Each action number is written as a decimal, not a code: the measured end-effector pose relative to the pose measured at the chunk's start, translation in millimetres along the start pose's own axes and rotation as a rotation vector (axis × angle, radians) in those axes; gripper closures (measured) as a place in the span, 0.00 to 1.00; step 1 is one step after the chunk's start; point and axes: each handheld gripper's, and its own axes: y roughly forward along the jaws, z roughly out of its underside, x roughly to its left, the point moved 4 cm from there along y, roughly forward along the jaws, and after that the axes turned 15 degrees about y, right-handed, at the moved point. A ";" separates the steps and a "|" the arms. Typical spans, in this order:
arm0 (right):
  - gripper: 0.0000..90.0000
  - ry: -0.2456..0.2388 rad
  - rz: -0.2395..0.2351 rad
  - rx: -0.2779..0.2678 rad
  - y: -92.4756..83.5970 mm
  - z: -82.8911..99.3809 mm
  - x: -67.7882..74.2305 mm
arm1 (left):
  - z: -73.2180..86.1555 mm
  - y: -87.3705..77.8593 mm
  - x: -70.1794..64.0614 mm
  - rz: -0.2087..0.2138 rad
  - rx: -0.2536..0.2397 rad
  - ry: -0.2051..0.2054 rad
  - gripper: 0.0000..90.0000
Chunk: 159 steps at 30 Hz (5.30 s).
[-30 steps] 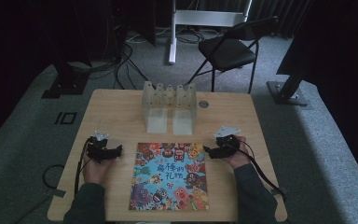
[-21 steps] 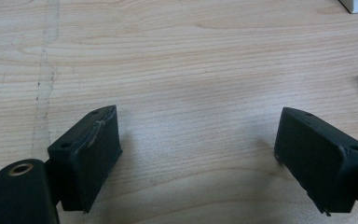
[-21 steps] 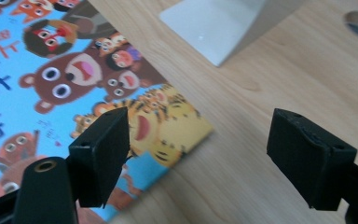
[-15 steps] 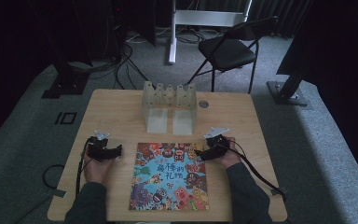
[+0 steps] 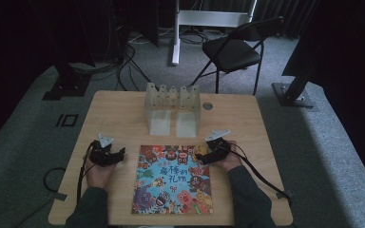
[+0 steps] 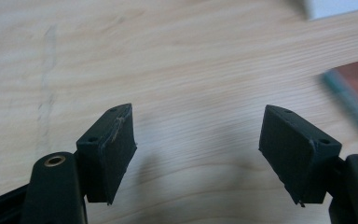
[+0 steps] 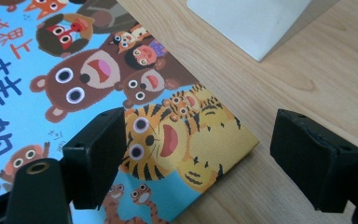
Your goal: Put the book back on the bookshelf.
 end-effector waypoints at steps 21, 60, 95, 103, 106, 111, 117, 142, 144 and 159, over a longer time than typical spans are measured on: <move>0.21 0.063 -0.070 0.003 10.1 -0.1 -3.7 | -17.1 -36.6 -78.3 0.287 -0.087 0.145 0.03; 0.23 0.162 -0.191 -0.098 -28.1 -29.2 -0.3 | -18.8 -72.7 -244.1 0.455 -0.134 0.611 0.00; 0.45 0.257 -0.314 -0.039 -23.8 -36.7 2.1 | -31.2 -80.1 -227.6 0.448 -0.221 0.544 0.00; 0.50 0.253 -0.332 -0.057 -27.5 -40.5 1.6 | -29.6 -94.8 -225.1 0.469 -0.265 0.530 0.08; 0.52 0.247 -0.338 -0.062 -29.4 -43.2 2.4 | -29.8 -100.7 -220.1 0.477 -0.274 0.514 0.08; 0.53 0.241 -0.334 -0.067 -32.4 -47.2 4.7 | -30.2 -106.4 -207.8 0.473 -0.304 0.480 0.09; 0.59 0.238 -0.352 -0.081 -37.3 -53.3 7.3 | -29.5 -103.4 -185.5 0.420 -0.311 0.433 0.14; 0.68 0.209 -0.374 -0.104 -54.4 -78.2 26.2 | -25.1 -86.4 -122.9 0.417 -0.291 0.227 0.17; 0.68 0.201 -0.370 -0.109 -55.7 -79.6 27.8 | -24.6 -85.6 -120.8 0.416 -0.292 0.218 0.17; 0.70 0.182 -0.348 -0.139 -70.6 -81.9 37.9 | -18.7 -76.7 -99.7 0.411 -0.271 0.150 0.17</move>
